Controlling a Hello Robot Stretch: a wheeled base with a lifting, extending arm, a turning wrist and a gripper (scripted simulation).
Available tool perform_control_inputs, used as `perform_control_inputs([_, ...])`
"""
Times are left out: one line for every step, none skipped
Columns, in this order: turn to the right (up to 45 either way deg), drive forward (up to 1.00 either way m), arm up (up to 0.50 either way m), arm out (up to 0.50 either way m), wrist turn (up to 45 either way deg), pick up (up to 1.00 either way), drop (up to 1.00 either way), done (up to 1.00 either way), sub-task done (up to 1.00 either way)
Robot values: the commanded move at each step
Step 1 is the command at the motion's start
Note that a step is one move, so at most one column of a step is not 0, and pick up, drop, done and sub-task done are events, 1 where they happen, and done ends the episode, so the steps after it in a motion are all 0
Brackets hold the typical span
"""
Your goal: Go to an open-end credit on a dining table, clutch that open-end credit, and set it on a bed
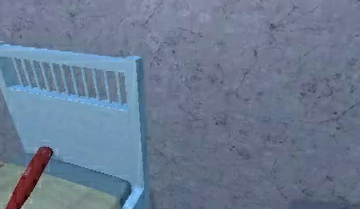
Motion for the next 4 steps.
perform_control_inputs([45.0, 0.00, 0.00, 0.00, 0.0, 0.00, 0.00, 0.00, 0.00])
perform_control_inputs([33.0, 0.00, 0.00, 0.00, 0.0, 0.00, 0.00, 0.00, 0.00])
perform_control_inputs([-45.0, 0.00, 0.00, 0.00, 0.0, 0.00, 0.00, 0.00, 0.00])
perform_control_inputs([-45.0, 0.00, 0.00, 0.00, 0.0, 0.00, 0.00, 0.00, 0.00])
